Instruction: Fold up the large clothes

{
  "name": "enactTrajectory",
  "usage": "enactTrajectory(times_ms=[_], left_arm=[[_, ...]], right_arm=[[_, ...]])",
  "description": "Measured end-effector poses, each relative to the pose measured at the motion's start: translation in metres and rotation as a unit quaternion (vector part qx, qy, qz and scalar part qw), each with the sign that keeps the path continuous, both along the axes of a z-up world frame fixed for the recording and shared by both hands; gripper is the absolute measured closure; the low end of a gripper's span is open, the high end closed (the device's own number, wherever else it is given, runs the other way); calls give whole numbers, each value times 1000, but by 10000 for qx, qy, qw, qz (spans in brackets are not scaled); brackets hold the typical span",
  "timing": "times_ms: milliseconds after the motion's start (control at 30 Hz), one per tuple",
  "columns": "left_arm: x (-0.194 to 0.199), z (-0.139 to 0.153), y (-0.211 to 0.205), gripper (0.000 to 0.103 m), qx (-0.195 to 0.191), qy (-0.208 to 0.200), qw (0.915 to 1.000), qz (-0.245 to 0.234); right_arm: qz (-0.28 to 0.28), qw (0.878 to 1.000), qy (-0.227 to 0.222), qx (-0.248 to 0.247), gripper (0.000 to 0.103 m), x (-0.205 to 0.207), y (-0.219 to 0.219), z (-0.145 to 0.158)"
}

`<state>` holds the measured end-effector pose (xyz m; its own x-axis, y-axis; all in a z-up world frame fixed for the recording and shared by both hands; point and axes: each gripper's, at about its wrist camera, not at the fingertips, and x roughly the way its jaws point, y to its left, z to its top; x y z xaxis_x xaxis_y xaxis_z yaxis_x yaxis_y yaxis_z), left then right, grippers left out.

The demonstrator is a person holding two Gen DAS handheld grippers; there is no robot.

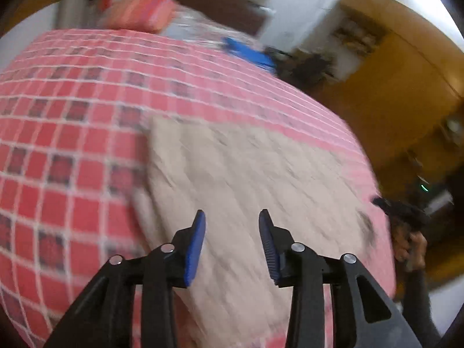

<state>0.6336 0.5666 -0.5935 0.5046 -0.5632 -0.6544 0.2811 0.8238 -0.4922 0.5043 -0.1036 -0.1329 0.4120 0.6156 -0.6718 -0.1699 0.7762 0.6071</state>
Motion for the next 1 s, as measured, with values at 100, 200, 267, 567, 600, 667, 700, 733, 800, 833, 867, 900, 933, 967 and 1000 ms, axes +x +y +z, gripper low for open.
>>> enactTrajectory(times_ms=[100, 200, 267, 567, 600, 667, 700, 733, 800, 833, 867, 900, 933, 967, 1000], left_arm=[[-20, -42, -9, 65, 353, 321, 9986, -234], [-14, -66, -9, 69, 360, 449, 9982, -159], [-16, -60, -8, 69, 396, 371, 9984, -125], [-50, -24, 35, 31, -353, -216, 9991, -10], [-48, -27, 40, 29, -452, -166, 9988, 89], [-36, -36, 56, 25, -807, 131, 9962, 291], [-29, -41, 65, 21, -1033, 298, 9937, 320], [-22, -46, 74, 20, -1252, 441, 9905, 347], [-10, -53, 81, 17, -1564, 619, 9852, 324], [-1, -57, 85, 15, -1699, 693, 9825, 314], [10, -61, 88, 15, -1844, 791, 9791, 339], [18, -65, 88, 15, -1929, 862, 9767, 365], [28, -70, 85, 14, -2018, 970, 9738, 399], [41, -77, 84, 14, -2063, 1127, 9709, 451], [50, -83, 84, 14, -2072, 1233, 9691, 517]], right_arm=[[-117, 9997, 187, -52, 89, -32, -7, -32], [-314, 9981, 454, -275, 103, -28, -4, -64], [-456, 9976, 377, -362, 98, -31, -1, -54], [626, 9937, -411, -834, 95, -77, 140, -13], [625, 9912, -368, -1107, 95, -72, 152, -24], [595, 9876, -258, -1428, 97, -60, 159, -37], [543, 9870, -246, -1495, 98, -61, 160, -39], [490, 9857, -335, -1578, 94, -64, 161, -32], [488, 9792, -668, -1852, 84, -79, 171, -17], [501, 9716, -907, -2129, 72, -90, 182, -4], [543, 9623, -1124, -2417, 65, -100, 195, 5], [630, 9511, -1332, -2713, 52, -108, 209, 10], [746, 9395, -1502, -2986, 46, -118, 227, 13], [860, 9301, -1610, -3186, 46, -122, 245, 13], [1084, 9119, -1765, -3543, 46, -132, 271, 9]])
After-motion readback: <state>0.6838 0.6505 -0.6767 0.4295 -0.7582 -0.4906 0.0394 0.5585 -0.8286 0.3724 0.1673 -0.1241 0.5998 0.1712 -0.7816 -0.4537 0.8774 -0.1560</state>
